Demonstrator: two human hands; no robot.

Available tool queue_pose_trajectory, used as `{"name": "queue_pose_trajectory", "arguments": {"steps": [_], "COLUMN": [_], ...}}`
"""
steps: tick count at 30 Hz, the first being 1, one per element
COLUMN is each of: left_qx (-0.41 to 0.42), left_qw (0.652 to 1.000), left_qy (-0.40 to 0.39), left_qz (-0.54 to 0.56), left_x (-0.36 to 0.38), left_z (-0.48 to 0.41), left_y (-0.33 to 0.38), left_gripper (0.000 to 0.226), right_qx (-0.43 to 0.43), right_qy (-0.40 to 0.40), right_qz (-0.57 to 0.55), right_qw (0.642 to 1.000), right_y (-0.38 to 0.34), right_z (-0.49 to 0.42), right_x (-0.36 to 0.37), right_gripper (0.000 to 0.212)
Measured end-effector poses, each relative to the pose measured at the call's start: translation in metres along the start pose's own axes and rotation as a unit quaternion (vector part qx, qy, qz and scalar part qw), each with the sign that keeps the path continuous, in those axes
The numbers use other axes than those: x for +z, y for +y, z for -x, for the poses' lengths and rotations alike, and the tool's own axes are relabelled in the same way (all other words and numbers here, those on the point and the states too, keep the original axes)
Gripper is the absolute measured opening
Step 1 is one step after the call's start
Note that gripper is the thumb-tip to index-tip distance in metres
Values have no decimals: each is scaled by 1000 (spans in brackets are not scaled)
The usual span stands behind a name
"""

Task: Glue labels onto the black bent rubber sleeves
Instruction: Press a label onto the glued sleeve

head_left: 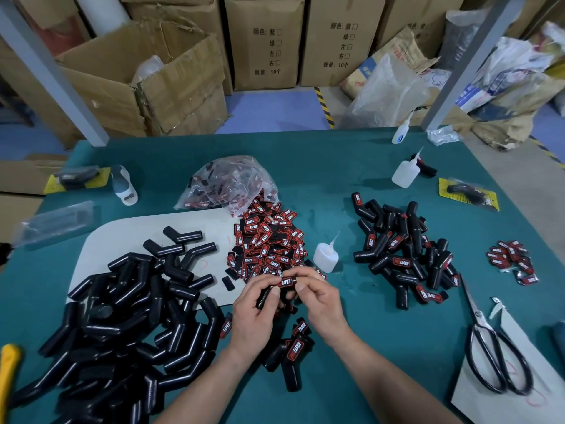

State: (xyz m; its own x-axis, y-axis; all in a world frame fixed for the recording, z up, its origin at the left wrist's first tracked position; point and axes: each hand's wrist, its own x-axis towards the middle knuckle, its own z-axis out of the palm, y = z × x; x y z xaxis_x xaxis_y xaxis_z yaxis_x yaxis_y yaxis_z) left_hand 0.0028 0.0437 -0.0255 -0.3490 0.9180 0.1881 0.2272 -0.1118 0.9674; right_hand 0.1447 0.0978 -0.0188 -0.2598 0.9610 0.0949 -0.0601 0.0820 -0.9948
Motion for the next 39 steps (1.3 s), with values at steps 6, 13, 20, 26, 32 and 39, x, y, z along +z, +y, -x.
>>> {"name": "queue_pose_trajectory", "arguments": {"steps": [6, 13, 20, 26, 32, 39], "left_qx": [19, 42, 80, 99, 131, 127], "left_qw": [1000, 998, 995, 993, 989, 990], "left_qy": [-21, -41, -38, -20, -2, 30], "left_qz": [-10, 2, -47, -56, -75, -60], "left_x": [-1, 3, 5, 5, 5, 7], "left_z": [2, 6, 7, 6, 7, 7], "left_y": [1, 3, 4, -1, -6, -2], "left_gripper": [23, 31, 33, 24, 17, 15], "right_qx": [11, -5, -14, 25, 88, 98], "right_qy": [7, 11, 27, 17, 34, 32], "right_qz": [11, 26, 19, -59, -137, -140], "right_qw": [1000, 1000, 999, 998, 986, 985], "right_y": [4, 8, 9, 5, 7, 4], "right_z": [0, -1, 0, -1, -3, -5], "right_x": [-1, 1, 5, 0, 1, 2], "right_gripper": [21, 23, 18, 24, 20, 17]}}
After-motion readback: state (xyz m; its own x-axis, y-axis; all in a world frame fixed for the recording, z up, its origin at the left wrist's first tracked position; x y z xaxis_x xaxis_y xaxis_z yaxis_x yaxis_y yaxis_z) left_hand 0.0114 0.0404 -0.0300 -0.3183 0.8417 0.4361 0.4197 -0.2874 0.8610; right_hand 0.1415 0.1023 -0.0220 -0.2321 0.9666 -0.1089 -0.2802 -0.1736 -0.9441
